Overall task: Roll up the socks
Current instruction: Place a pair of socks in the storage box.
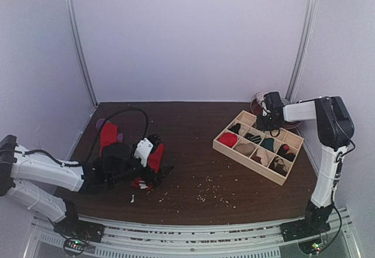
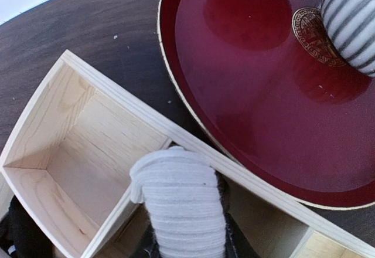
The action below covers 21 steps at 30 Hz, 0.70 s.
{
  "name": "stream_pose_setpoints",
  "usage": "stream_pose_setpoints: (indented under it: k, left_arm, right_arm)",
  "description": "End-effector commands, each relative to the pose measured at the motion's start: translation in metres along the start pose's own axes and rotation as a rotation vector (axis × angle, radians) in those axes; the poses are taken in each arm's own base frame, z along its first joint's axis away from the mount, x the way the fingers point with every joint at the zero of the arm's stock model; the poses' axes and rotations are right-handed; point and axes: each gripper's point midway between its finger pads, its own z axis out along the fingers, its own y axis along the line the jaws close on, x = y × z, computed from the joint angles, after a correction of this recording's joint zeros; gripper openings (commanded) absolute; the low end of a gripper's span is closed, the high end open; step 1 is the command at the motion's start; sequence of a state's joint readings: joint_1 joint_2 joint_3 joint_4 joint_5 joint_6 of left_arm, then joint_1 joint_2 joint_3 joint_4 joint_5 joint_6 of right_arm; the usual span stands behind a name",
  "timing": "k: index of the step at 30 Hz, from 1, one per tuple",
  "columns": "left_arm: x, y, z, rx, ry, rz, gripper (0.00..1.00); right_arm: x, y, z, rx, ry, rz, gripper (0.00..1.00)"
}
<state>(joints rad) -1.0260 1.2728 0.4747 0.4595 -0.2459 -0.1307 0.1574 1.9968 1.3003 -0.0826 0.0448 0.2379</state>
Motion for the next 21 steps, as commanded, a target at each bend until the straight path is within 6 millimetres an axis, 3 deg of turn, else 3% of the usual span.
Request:
stream_pose_setpoints:
  k: [1, 7, 12, 21]
  left_arm:
    - [-0.010, 0.003, -0.005, -0.001, -0.055, 0.004, 0.98]
    - [-0.007, 0.004, -0.006, -0.001, -0.048, 0.005, 0.98]
    - [-0.008, 0.007, -0.009, -0.015, -0.053, 0.005, 0.98]
    - [-0.009, 0.008, -0.011, -0.020, -0.060, 0.012, 0.98]
  right_arm:
    - [0.021, -0.010, 0.013, 0.051, 0.090, 0.027, 0.04]
    - [0.031, -0.013, 0.024, 0.072, 0.135, 0.031, 0.05]
    - [0.056, -0.021, 0.039, 0.128, 0.260, -0.005, 0.05]
    - [0.075, -0.031, 0.043, 0.182, 0.350, -0.031, 0.05]
